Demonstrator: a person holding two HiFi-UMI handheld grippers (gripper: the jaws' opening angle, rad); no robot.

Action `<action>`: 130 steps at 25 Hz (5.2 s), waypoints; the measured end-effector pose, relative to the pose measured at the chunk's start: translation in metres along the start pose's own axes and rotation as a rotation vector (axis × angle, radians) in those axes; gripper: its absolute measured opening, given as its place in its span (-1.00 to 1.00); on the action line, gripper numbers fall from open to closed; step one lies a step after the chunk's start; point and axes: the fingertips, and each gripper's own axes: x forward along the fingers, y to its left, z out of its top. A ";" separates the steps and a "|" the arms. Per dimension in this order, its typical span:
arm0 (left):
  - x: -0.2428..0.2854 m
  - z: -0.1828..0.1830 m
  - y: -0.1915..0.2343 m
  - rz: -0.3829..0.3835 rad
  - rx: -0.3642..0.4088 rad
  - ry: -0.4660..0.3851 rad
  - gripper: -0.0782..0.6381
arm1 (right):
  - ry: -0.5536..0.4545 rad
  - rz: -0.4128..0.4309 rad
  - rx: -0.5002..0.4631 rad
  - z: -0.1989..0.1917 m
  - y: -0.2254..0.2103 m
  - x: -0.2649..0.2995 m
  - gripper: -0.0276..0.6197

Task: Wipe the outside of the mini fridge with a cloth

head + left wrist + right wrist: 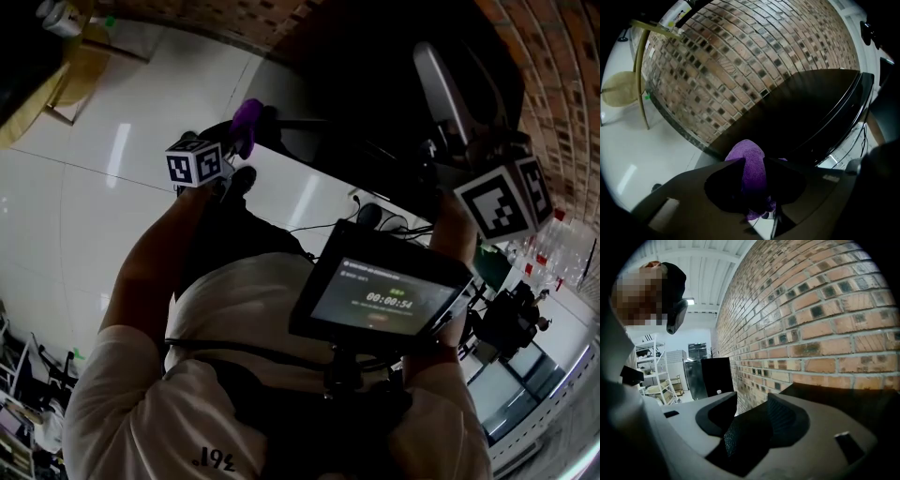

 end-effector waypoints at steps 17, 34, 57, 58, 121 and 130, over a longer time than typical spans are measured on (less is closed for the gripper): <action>-0.001 0.003 0.008 0.051 0.024 0.104 -0.46 | 0.056 -0.130 -0.084 -0.007 -0.026 -0.086 -0.64; -0.050 0.054 -0.068 0.157 -0.050 -0.306 -0.46 | 0.136 0.139 -0.214 -0.028 -0.040 -0.147 -0.64; -0.147 0.029 -0.242 0.350 -0.143 -0.963 -0.46 | 0.193 0.646 -0.402 -0.040 -0.012 -0.104 -0.64; -0.148 0.028 -0.247 0.369 -0.145 -0.993 -0.46 | 0.200 0.671 -0.387 -0.039 -0.015 -0.107 -0.64; -0.118 0.055 -0.302 0.484 -0.260 -1.310 -0.46 | 0.082 0.977 -0.305 -0.041 0.081 -0.082 -0.64; -0.118 0.045 -0.282 0.490 -0.268 -1.305 -0.46 | 0.081 0.997 -0.301 -0.041 0.092 -0.080 -0.64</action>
